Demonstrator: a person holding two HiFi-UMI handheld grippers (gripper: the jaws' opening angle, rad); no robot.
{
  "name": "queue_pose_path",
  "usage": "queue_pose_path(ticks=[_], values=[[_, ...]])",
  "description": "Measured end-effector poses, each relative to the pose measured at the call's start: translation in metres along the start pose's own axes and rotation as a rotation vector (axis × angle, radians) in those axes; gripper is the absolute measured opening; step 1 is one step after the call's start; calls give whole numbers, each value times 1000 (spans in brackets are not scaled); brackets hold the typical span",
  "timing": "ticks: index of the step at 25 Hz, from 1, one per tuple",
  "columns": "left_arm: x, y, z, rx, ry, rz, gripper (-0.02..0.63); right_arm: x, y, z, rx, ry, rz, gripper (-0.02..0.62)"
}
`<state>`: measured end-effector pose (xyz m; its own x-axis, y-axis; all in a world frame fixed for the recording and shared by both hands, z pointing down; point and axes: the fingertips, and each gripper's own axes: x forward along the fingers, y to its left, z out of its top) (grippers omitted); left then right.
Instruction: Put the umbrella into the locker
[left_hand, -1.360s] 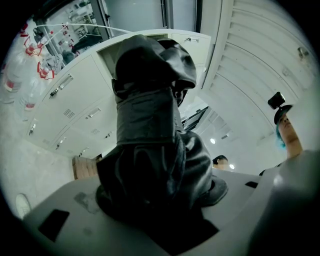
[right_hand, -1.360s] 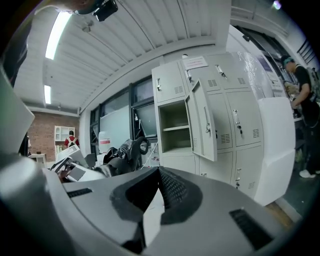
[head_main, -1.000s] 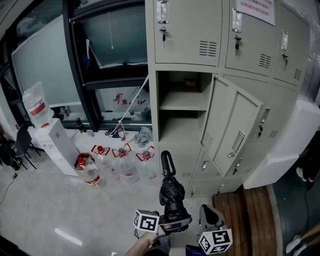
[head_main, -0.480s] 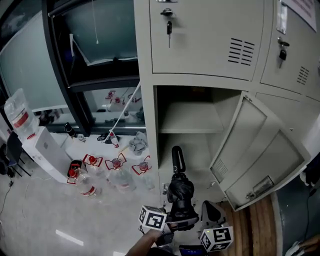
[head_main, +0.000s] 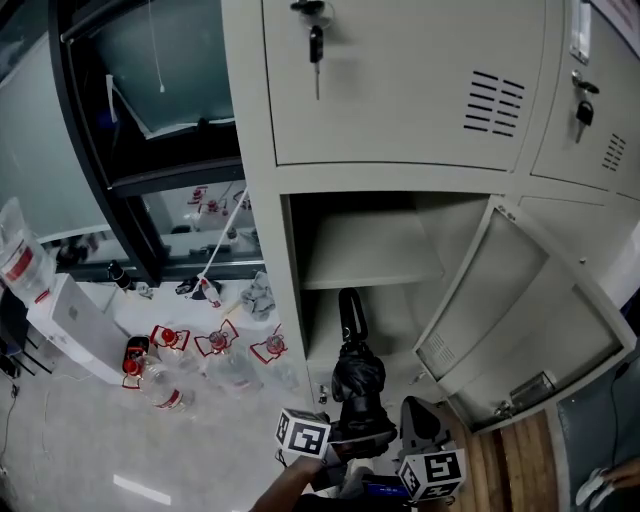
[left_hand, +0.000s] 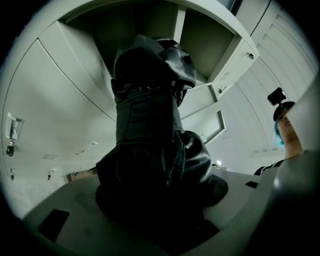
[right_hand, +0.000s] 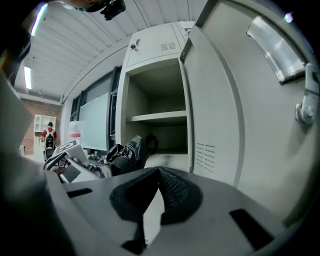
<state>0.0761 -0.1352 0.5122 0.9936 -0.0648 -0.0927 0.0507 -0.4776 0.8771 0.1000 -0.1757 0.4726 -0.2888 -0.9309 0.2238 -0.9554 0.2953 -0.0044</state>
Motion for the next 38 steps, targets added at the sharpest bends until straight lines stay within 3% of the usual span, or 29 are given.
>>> queue_pose_path(ticks=[38], values=[[25, 48, 43, -94, 33, -23, 278, 44, -28, -11, 3, 56, -17, 2]])
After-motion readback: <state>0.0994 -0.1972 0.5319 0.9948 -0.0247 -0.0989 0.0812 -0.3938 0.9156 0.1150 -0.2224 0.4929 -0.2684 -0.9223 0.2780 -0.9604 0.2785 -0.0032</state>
